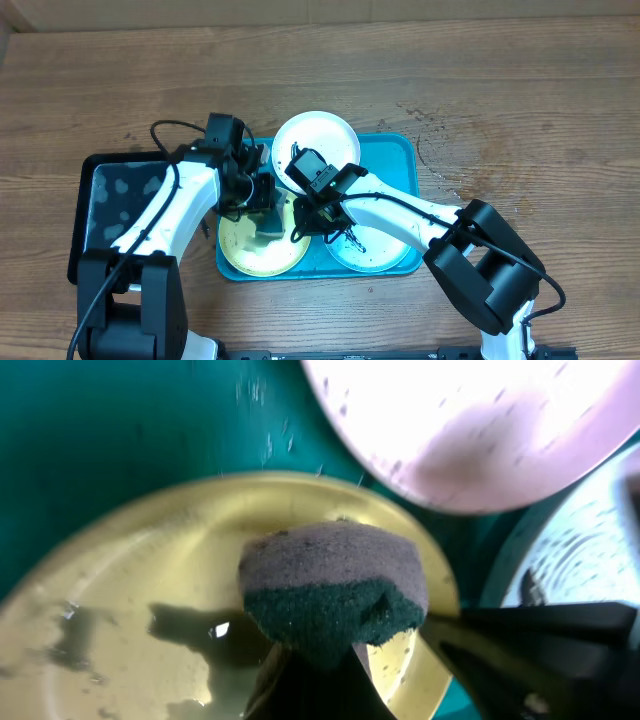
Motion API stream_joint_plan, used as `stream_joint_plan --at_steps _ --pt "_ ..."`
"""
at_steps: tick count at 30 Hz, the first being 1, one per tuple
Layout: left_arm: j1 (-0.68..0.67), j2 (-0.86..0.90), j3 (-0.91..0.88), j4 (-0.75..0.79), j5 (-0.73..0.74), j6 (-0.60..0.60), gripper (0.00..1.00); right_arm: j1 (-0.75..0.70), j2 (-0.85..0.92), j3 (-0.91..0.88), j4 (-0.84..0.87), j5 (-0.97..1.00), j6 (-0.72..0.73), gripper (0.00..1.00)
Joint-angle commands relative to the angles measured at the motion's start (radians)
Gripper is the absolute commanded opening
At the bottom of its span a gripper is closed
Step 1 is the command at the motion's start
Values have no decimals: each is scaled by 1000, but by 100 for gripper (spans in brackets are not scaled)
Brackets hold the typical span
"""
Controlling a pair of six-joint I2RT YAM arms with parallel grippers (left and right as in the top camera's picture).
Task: Clean dirty plates on tray and stack at the side
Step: 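Scrub the yellow plate with the sponge while right gripper holds it, then return the sponge to the water tray with the left gripper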
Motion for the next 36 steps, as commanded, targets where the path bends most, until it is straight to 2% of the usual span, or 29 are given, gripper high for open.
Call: stream_joint_plan --at_steps 1,6,11,15,21,24,27,29,31,36 --pt "5 10 -91 43 -83 -8 4 3 2 5 -1 -2 -18 4" --pt "8 10 -127 43 -347 -114 4 3 2 5 -1 -2 -18 4" --pt "8 9 -49 -32 -602 -198 4 3 2 5 6 -2 -18 4" --pt "7 9 67 -127 -678 -252 4 3 2 5 22 -2 -18 4" --pt "19 -59 291 -263 -660 -351 4 4 -3 13 32 -2 -25 4" --pt "53 -125 314 -258 -597 -350 4 5 -29 34 30 -2 -37 4" --pt "140 -212 316 -240 -525 -349 4 5 -87 76 11 8 -70 4" --pt "254 -258 316 -242 -470 -346 4 5 -129 116 -23 88 -71 4" --pt "339 -260 315 -245 -410 -342 4 5 -150 149 -66 201 -73 4" --pt "549 -194 314 -229 -289 -343 4 22 -160 256 -208 441 -219 4"
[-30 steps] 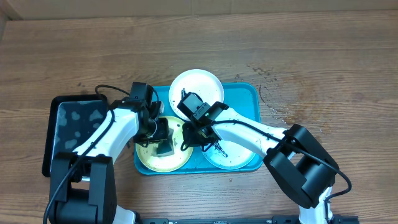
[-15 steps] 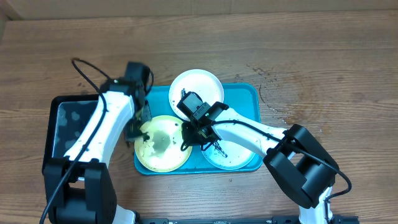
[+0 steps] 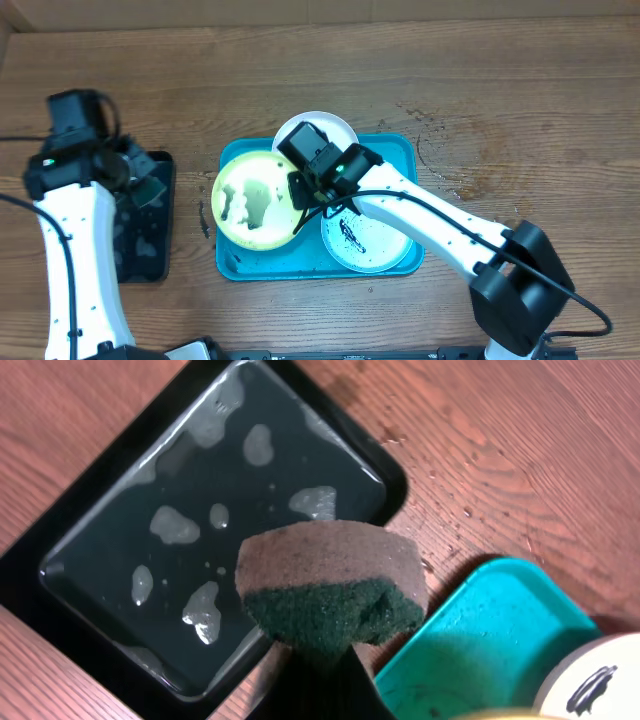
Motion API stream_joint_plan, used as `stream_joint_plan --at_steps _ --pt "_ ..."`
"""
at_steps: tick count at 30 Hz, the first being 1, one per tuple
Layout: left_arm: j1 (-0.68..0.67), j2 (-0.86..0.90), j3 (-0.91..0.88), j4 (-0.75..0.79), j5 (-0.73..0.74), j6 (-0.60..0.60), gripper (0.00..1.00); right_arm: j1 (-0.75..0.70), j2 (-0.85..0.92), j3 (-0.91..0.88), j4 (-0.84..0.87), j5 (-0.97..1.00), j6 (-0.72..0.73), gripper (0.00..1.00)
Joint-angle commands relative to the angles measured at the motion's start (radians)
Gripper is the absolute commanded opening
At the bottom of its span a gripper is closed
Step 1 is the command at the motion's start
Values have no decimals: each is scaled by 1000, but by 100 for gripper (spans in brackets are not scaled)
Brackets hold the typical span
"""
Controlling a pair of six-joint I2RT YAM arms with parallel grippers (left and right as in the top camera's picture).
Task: Clean dirty plates on tray and stack at the side
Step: 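Return the sponge to the water tray with the left gripper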
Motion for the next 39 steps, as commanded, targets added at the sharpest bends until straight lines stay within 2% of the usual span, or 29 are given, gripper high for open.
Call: stream_joint_plan --at_steps 1,4,7,10,12,14,20,24,30,39 --pt "109 58 13 15 116 -21 4 27 -31 75 -64 238 -107 4" --pt "180 112 13 19 130 -28 4 76 -31 111 -116 421 -124 4" --pt "246 172 13 19 130 -28 4 142 -31 132 -125 537 -215 4" --pt "281 214 13 19 130 -23 4 223 -31 135 -122 754 -241 4" --pt "286 238 13 24 130 -19 4 288 -31 138 -122 977 -248 4" --pt "287 260 13 34 126 -15 4 335 -31 138 -106 1082 -322 4" --pt "287 288 13 37 126 -16 4 414 -31 138 -6 1230 -476 4" --pt "287 288 13 45 126 -16 4 414 -31 138 15 1235 -552 4" --pt "288 290 13 80 77 -17 4 416 -31 138 17 1253 -574 4" --pt "288 308 13 88 78 -16 4 443 -31 138 62 1253 -578 4"
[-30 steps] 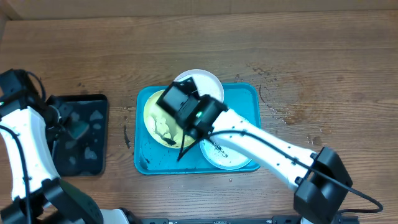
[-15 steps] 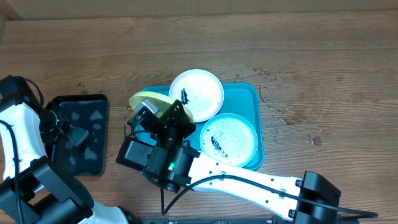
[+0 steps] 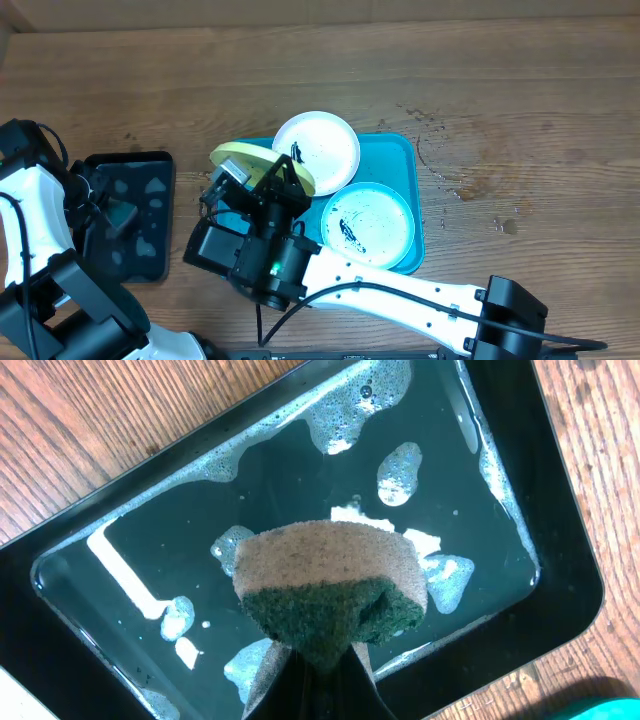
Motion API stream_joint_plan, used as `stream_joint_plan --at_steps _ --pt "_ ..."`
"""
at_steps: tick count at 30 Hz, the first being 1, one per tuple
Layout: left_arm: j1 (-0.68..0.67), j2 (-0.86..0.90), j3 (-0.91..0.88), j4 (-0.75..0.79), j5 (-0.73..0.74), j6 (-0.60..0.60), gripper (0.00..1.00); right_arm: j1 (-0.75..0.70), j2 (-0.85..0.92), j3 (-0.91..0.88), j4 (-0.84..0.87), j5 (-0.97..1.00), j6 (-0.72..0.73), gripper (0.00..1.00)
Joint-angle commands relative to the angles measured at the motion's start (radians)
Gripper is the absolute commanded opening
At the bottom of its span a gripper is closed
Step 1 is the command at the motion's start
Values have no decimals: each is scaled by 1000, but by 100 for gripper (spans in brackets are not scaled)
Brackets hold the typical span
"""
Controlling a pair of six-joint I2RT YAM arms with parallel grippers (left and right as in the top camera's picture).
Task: Clean dirty plates on tray and stack at the side
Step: 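Return the sponge to the water tray with the left gripper, then lift the yellow plate with the right gripper and place it right of tray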
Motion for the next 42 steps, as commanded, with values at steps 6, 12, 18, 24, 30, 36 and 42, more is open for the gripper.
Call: stream_joint_plan --at_steps 6,12,18,24,30,36,42 --pt "5 21 13 1 -13 1 4 40 -29 29 9 33 0 4" --pt "5 21 13 1 -10 1 4 29 -29 29 -3 -132 -93 4" --pt "5 21 13 -12 -10 1 4 13 -29 29 -59 -249 -167 4" --pt "5 21 13 -21 -10 1 4 -21 -34 31 -102 -293 121 4" --pt "5 21 13 -22 -8 1 4 -215 -131 32 -111 -759 317 4" --pt "5 21 13 -20 24 1 4 -702 -217 33 -289 -1286 352 4" --pt "5 21 13 -10 24 1 4 -1100 -192 -59 -362 -1297 399 4"
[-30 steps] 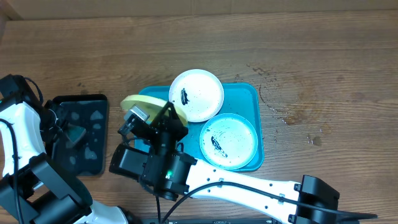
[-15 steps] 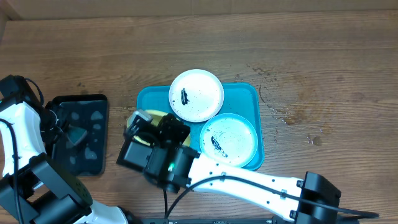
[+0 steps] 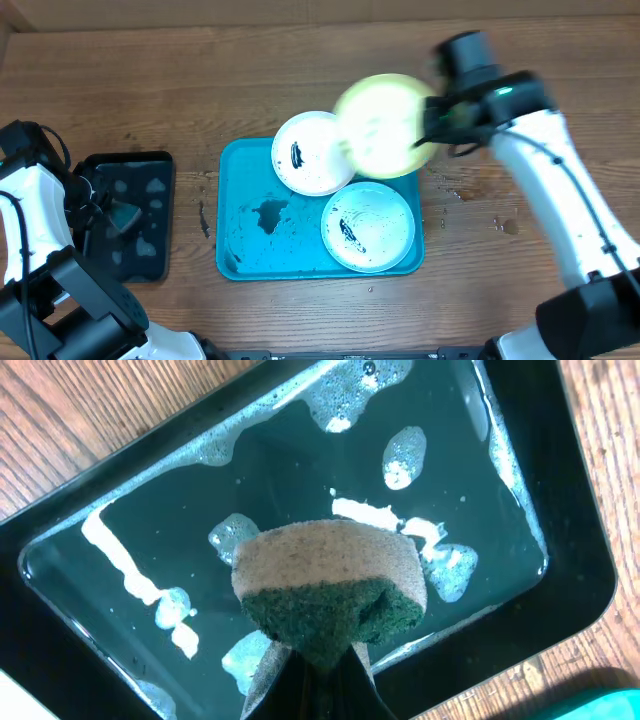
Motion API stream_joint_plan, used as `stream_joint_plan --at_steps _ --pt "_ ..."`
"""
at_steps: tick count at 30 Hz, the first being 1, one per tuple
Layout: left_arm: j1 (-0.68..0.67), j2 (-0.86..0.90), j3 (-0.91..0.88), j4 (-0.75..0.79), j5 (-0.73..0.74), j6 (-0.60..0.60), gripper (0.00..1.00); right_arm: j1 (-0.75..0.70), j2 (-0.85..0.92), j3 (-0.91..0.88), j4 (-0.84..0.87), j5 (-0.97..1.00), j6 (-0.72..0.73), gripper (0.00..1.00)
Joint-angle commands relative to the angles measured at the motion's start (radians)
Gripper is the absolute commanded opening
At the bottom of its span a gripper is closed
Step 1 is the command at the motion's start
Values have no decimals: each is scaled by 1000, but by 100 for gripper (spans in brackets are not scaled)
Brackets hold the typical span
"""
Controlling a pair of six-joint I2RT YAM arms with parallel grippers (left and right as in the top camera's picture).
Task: Clean dirty plates on tray and stack at the side
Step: 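Lift the yellow plate with the right gripper and place it right of tray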
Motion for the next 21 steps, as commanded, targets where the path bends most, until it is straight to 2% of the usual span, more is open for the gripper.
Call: stream_joint_plan --at_steps 1,7,12,14,16,18,21 --pt "5 9 13 6 8 1 4 -167 14 -78 32 -74 36 4" --pt "5 9 13 17 7 2 4 -427 66 -243 220 -111 99 4" --pt "5 9 13 27 7 2 4 -467 113 -282 277 -118 118 5" --pt "5 9 13 32 6 2 4 -461 114 -282 282 -145 117 23" --pt "5 9 13 41 7 2 4 -450 114 -281 279 -213 117 33" --pt "5 9 13 48 7 2 4 -430 114 -281 266 -287 116 40" --pt "5 10 13 58 11 22 4 -394 111 -281 256 -420 106 40"
